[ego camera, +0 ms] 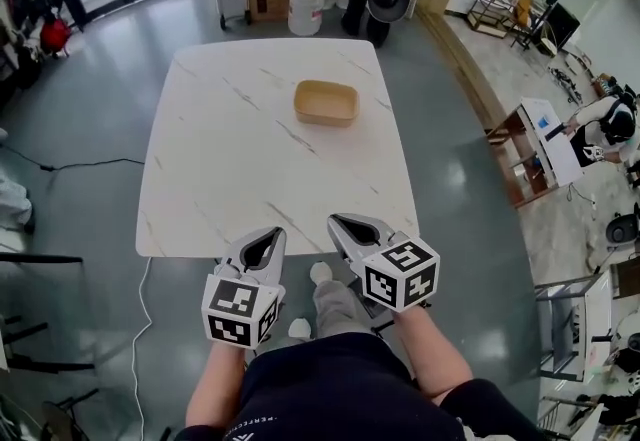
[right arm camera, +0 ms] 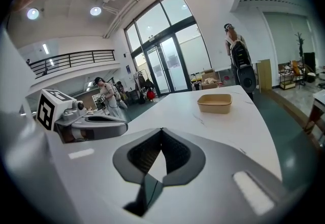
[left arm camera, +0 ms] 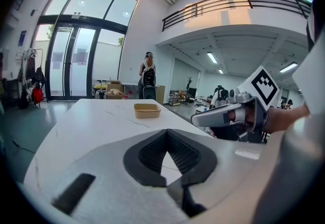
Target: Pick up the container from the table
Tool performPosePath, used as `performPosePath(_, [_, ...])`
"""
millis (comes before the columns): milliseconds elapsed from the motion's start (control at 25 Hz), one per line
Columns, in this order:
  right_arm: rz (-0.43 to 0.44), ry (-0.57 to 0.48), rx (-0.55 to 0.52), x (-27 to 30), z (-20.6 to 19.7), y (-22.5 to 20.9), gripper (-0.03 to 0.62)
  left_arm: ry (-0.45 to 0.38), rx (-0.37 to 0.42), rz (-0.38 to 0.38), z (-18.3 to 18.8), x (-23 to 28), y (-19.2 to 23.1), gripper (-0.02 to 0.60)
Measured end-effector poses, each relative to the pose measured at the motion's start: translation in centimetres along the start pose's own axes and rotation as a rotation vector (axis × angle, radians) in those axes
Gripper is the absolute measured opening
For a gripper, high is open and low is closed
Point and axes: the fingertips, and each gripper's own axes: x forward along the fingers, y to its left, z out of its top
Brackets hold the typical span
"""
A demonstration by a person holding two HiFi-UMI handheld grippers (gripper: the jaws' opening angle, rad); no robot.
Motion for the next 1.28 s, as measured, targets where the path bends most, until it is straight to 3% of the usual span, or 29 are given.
performPosePath(600, [0.032, 0.055, -0.055, 6.4, 6.9, -10.1, 0.002, 0.031, -0.018, 0.03, 5.4, 10.6, 4.1, -0.005])
performPosePath(1080, [0.051, 0.096, -0.083, 10.6, 9.6, -16.5, 0.004, 0.066, -0.037, 0.04, 7.7, 17.7, 6.5, -0.005])
performPosePath(1280, [0.056, 0.129, -0.119, 12.8, 9.9, -18.8, 0.035, 0.085, -0.058, 0.045, 7.8, 20.3, 7.6, -0.005])
